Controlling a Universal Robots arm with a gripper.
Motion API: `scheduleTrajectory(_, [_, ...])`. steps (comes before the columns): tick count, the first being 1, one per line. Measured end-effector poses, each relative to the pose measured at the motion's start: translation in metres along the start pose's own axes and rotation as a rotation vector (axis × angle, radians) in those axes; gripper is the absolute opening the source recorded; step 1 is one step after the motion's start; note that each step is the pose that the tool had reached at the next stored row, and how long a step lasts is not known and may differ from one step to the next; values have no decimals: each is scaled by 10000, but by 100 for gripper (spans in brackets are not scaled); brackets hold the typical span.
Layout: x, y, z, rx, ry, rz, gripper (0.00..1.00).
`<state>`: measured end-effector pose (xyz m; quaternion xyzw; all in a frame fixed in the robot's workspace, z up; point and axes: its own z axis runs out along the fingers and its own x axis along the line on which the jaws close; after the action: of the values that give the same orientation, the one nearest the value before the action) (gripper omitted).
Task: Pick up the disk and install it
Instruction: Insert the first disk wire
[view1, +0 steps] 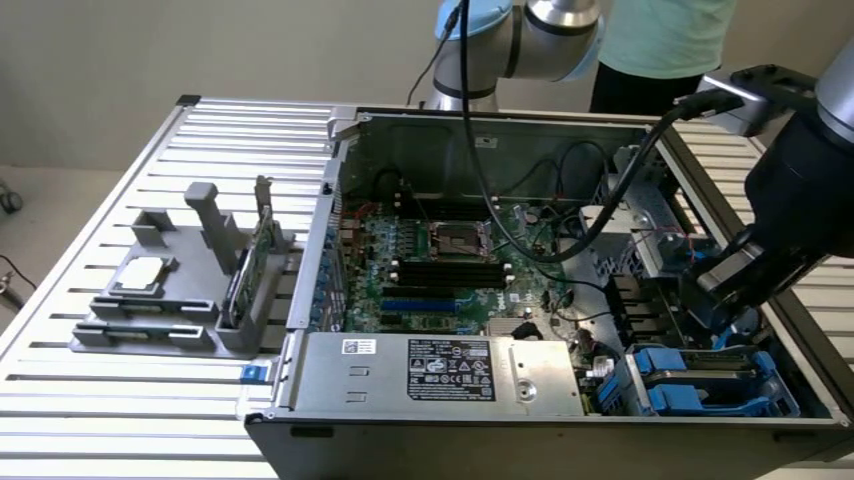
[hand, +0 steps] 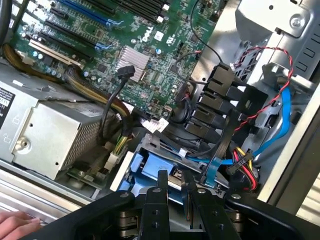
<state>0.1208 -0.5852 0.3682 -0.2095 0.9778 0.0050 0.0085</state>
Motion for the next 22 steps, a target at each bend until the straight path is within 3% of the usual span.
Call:
scheduleTrajectory(13, [0, 0, -8, 37, -13, 2051, 25])
scheduleTrajectory(22, [-2, 1, -109, 65, -38, 3129, 25])
